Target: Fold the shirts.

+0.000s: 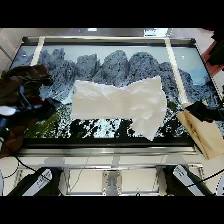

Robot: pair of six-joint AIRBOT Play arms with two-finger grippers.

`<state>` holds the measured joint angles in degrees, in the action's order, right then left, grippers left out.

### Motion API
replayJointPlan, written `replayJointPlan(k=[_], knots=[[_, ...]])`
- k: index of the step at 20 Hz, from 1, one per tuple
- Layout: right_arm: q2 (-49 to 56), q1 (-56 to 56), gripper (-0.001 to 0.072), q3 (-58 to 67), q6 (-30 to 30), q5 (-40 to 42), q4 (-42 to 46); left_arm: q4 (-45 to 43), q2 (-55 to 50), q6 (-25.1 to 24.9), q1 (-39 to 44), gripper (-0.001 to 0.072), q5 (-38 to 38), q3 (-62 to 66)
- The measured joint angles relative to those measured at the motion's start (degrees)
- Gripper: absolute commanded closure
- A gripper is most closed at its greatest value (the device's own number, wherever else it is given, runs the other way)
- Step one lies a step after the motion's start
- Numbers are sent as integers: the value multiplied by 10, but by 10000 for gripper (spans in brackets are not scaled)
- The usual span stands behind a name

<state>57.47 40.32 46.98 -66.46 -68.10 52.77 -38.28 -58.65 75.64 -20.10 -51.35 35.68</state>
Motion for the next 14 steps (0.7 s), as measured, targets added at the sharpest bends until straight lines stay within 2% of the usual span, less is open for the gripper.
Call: replayJointPlan(k=[6, 9, 10, 11, 14], knots=[[38, -28, 315, -112, 13, 54, -58, 86, 13, -24, -1, 115, 22, -91], [84, -76, 313, -133, 21, 114, -88, 108, 14, -38, -1, 116, 17, -101], [99, -94, 262, -137, 24, 139, -101, 113, 14, -42, -1, 115, 13, -103], [112, -109, 161, -139, 27, 162, -116, 116, 14, -45, -1, 116, 8, -104], [140, -134, 165, -143, 33, 226, -145, 123, 14, -54, -1, 115, 3, -106]])
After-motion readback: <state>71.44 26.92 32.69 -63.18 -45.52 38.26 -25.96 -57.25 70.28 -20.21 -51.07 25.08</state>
